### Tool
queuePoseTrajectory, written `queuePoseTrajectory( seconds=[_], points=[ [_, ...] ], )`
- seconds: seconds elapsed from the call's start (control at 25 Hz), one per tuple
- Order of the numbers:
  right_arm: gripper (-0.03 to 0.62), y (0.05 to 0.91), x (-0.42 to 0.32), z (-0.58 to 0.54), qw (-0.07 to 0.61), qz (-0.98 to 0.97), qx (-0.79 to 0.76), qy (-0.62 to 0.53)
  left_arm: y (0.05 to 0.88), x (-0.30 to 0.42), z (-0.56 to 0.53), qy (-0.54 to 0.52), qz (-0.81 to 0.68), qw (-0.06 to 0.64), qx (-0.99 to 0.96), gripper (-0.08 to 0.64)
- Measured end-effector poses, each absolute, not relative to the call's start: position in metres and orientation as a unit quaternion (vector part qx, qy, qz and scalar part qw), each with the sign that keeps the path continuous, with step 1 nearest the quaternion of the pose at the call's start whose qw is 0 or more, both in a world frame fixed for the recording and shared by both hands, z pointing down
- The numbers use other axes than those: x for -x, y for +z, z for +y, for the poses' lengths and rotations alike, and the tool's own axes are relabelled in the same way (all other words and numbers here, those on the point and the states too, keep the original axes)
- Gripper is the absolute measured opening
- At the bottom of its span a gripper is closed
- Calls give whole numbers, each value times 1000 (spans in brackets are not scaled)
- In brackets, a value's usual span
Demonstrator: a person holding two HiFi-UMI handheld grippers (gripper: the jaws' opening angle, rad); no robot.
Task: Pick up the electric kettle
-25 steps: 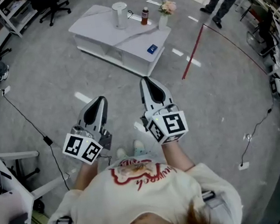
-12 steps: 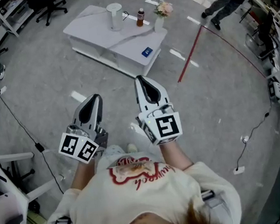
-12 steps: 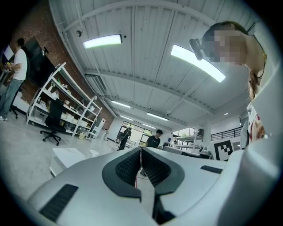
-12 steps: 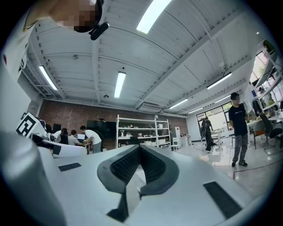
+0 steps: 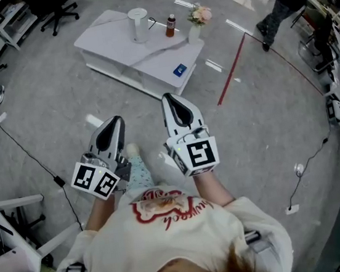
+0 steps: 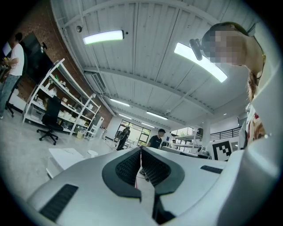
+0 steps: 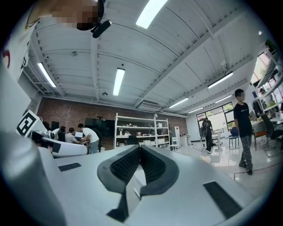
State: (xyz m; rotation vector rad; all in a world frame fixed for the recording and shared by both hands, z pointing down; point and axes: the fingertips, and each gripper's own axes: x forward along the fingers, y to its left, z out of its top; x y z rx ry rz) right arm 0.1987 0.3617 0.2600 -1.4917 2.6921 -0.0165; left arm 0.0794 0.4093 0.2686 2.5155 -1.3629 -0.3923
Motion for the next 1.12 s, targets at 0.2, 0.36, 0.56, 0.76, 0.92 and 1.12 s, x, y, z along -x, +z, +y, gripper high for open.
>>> queuePoseTrajectory(
  seconds=[0.2, 0.36, 0.56, 0.76, 0.92, 1.12],
  points=[
    [15, 249, -175, 305, 37, 868, 495, 11, 260, -54, 349, -139, -456, 119, -871, 14],
    [15, 237, -145, 257, 67, 863, 500, 26, 254, -23, 301, -139, -449, 111, -875, 14],
    [15, 230, -101, 197, 63, 865, 497, 31, 251, 18, 238, -135, -444, 112, -878, 14],
    [15, 227, -63, 142, 76, 861, 502, 26, 250, 45, 185, -127, -427, 109, -889, 14],
    [15, 230, -46, 113, 71, 858, 508, 31, 251, 61, 153, -118, -416, 109, -895, 13],
    [15, 246, -41, 92, 41, 858, 511, 9, 255, 69, 131, -124, -416, 119, -893, 14]
  ],
)
